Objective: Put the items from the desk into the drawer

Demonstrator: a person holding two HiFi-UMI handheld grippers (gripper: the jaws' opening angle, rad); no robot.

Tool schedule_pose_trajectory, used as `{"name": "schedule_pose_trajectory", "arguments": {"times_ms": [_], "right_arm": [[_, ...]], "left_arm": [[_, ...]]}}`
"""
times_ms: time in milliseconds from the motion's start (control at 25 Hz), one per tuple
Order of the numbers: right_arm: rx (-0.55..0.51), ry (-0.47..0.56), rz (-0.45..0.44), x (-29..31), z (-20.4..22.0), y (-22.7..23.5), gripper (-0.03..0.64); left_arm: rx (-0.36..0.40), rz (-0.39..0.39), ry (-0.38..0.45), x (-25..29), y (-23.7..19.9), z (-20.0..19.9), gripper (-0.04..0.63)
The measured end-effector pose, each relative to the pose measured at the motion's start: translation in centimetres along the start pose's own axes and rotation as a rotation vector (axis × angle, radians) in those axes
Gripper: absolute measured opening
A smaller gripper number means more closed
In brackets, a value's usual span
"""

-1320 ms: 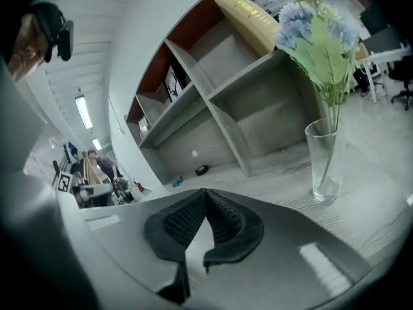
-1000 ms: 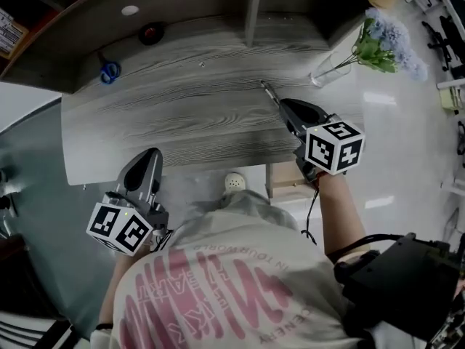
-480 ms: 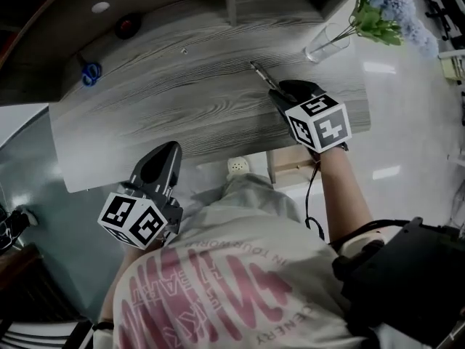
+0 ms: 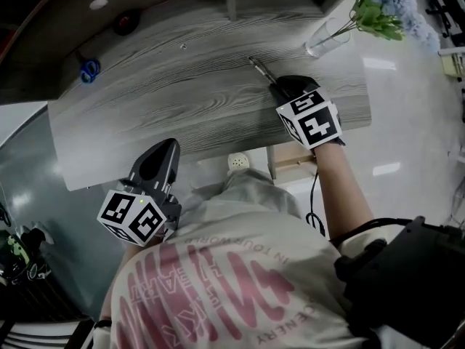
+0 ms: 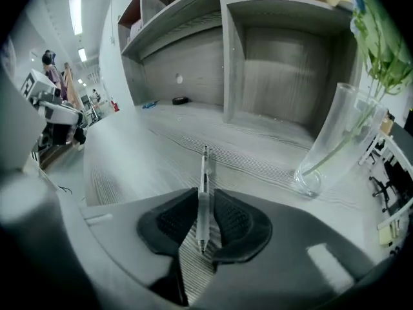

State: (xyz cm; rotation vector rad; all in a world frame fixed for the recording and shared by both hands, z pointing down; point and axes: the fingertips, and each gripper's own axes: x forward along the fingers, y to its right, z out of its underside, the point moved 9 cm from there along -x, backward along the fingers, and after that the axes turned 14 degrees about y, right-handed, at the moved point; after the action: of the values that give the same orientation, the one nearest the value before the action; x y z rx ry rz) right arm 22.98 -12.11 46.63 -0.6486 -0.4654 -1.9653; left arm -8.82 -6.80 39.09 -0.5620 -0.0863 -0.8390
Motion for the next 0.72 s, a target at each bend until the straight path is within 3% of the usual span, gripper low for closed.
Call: {"name": "schedule_pose_trajectory", "arguments": {"times_ms": [400, 720], "right_arm": [[0.057, -0.020, 0.049, -0.2, 0.0, -0.7, 0.051], [0.166, 0.087, 0.129, -3.9, -1.1, -2.9, 0.051]], "left_arm": [[0.015, 0.045, 0.007, -0.7, 0.2, -0.2, 0.018], [0.015, 0.139, 0.023, -1.1, -1.0, -0.6, 0.018]]}}
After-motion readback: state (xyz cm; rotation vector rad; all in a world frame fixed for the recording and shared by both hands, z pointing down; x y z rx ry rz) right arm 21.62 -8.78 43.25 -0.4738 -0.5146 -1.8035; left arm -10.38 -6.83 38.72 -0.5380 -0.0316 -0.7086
